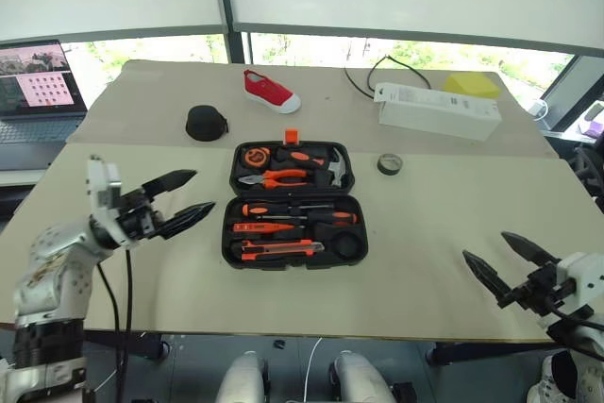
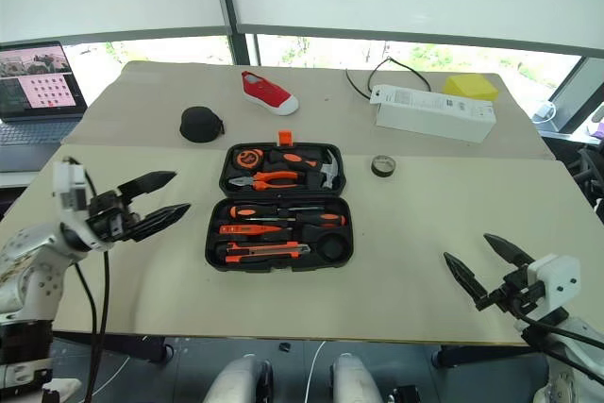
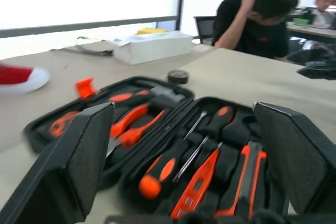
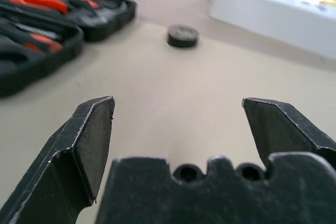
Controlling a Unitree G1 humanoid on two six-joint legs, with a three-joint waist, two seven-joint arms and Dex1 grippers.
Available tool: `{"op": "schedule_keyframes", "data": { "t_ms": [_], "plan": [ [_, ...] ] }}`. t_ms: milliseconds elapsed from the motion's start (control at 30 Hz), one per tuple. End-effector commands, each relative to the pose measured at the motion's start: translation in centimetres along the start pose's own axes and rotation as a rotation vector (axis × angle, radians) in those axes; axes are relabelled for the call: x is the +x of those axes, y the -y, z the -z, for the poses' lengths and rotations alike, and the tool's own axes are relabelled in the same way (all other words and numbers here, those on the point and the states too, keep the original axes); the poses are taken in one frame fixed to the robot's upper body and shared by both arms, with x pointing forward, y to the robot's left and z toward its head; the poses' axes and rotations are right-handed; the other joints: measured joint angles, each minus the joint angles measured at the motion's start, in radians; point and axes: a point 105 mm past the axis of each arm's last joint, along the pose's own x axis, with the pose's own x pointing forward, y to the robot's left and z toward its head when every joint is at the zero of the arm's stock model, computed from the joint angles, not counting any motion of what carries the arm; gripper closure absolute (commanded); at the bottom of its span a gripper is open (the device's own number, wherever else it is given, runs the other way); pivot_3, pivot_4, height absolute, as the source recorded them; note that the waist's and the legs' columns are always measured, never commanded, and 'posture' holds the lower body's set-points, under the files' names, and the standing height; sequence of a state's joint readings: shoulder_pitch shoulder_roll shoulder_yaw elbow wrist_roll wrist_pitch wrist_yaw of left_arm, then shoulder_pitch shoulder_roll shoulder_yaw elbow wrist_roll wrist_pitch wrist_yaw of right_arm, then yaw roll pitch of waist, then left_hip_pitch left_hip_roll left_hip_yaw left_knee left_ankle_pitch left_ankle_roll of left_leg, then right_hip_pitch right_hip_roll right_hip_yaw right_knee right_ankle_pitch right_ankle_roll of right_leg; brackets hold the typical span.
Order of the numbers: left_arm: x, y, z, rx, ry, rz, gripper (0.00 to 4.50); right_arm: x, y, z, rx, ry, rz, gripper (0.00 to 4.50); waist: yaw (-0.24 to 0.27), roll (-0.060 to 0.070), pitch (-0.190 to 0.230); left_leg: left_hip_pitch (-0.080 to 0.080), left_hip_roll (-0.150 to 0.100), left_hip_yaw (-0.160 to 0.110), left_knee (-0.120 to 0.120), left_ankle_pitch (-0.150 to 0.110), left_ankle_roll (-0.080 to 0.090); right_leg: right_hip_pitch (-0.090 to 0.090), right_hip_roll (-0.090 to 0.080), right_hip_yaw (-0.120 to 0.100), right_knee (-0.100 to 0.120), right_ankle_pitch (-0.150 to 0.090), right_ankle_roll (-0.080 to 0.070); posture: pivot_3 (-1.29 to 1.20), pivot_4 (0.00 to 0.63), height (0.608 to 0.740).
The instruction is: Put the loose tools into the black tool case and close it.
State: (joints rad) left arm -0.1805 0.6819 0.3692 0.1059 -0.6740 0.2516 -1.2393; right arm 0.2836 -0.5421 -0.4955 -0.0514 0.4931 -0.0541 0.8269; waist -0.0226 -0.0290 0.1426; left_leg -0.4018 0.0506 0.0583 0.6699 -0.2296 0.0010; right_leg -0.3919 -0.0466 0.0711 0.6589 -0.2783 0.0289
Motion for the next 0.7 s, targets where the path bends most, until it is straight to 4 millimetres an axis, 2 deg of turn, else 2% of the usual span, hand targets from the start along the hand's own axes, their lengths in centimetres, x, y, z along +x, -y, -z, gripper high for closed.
{"op": "schedule_keyframes", "data": {
  "t_ms": [33,167,233,333,467,567,700],
  "plan": [
    [0.1,0.8,-1.0,0.017,0.018,0.057,0.08,1.7,1.2,-2.9,-0.033,0.049,-0.013,0.0,0.002,0.0,0.0,0.0,0.0,0.0,0.0,0.0,0.0,0.0,0.0,0.0,0.0,0.0,0.0,0.0,0.15,0.74],
    [1.3,1.3,-0.9,0.042,0.027,0.084,0.08,6.2,1.5,-4.8,-0.088,-0.021,-0.105,0.0,-0.002,0.0,0.001,0.0,0.0,0.0,0.0,0.0,0.0,0.0,0.0,0.002,-0.001,0.001,0.001,0.0,0.15,0.74],
    [2.1,1.1,-1.0,0.068,0.037,0.073,0.08,10.6,1.8,-6.2,-0.155,-0.118,-0.142,0.0,-0.006,-0.001,0.001,0.001,0.0,0.001,0.0,0.0,0.0,0.0,0.0,0.002,-0.001,0.001,0.0,0.0,0.15,0.74],
    [2.8,1.0,-0.9,0.081,0.037,0.071,0.08,14.5,2.4,-6.9,-0.214,-0.244,-0.146,0.0,-0.013,0.001,0.003,-0.001,0.0,0.001,-0.001,0.001,0.0,-0.003,0.001,0.003,-0.001,0.002,-0.002,0.0,0.15,0.74],
    [3.8,1.7,-0.5,0.099,0.021,0.101,0.08,19.9,0.8,-7.8,-0.241,-0.368,-0.252,0.0,-0.015,0.0,0.003,-0.009,0.0,0.001,-0.004,0.001,0.0,-0.012,0.002,0.002,0.0,0.002,-0.003,0.0,0.15,0.74],
    [4.3,2.1,-0.5,0.131,0.012,0.113,0.08,21.6,0.9,-7.5,-0.258,-0.456,-0.249,0.0,-0.014,0.0,0.003,-0.016,0.0,0.001,-0.006,0.001,0.0,-0.02,0.002,0.002,-0.001,0.002,-0.003,0.0,0.15,0.74],
    [4.8,2.9,-1.0,0.176,0.002,0.142,0.08,24.0,-0.8,-7.8,-0.315,-0.471,-0.292,0.0,-0.006,0.0,0.003,-0.029,-0.001,0.001,-0.006,0.002,-0.002,-0.033,-0.001,0.0,0.005,0.002,-0.002,0.0,0.15,0.74]
  ]
}}
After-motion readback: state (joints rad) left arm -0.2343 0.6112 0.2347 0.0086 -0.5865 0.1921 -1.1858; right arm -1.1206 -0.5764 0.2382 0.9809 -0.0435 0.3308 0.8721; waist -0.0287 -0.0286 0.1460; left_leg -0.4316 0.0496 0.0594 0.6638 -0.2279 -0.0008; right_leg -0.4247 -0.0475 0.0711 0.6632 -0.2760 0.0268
